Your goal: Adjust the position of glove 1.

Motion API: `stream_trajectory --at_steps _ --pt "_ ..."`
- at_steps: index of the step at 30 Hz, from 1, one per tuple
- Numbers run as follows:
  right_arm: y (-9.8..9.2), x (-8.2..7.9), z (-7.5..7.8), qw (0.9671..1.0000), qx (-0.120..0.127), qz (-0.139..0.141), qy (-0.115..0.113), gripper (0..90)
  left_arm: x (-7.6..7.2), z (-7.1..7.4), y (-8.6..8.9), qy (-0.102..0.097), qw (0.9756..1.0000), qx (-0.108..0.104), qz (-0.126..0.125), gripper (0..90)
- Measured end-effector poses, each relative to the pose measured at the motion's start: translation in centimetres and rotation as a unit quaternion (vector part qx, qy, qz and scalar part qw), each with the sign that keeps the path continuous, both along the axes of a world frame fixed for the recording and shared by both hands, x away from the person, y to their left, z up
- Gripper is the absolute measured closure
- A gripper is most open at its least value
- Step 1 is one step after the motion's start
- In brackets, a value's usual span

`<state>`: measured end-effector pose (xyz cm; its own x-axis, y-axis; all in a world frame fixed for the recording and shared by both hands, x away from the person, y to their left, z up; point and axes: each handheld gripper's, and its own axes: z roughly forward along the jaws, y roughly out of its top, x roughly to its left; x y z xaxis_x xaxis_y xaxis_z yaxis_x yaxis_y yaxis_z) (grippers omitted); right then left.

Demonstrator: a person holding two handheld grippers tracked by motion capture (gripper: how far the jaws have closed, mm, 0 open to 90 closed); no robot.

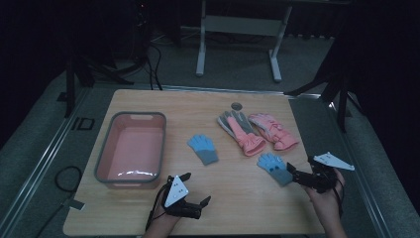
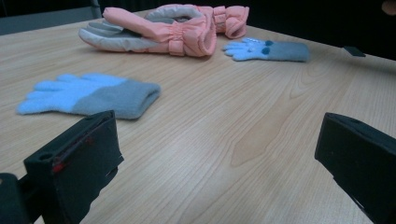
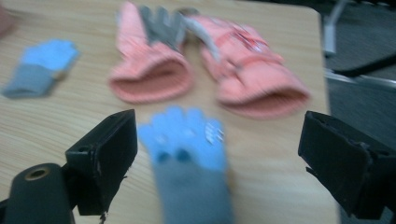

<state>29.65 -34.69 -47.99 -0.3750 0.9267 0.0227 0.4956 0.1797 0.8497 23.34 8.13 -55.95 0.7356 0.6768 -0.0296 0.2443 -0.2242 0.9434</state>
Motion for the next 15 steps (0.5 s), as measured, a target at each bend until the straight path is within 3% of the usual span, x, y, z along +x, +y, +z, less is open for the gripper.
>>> stream_trajectory --at_steps 4,15 --pt "1.6 0.8 1.1 0.9997 -0.009 0.021 -0.008 13.8 -0.1 0.0 -0.1 -0.004 1.0 0.002 -0.006 0.2" --pt "5.9 2.5 2.9 0.9966 0.001 0.081 -0.014 22.0 -0.1 0.0 -0.1 -0.005 0.9999 0.004 -0.01 0.1"
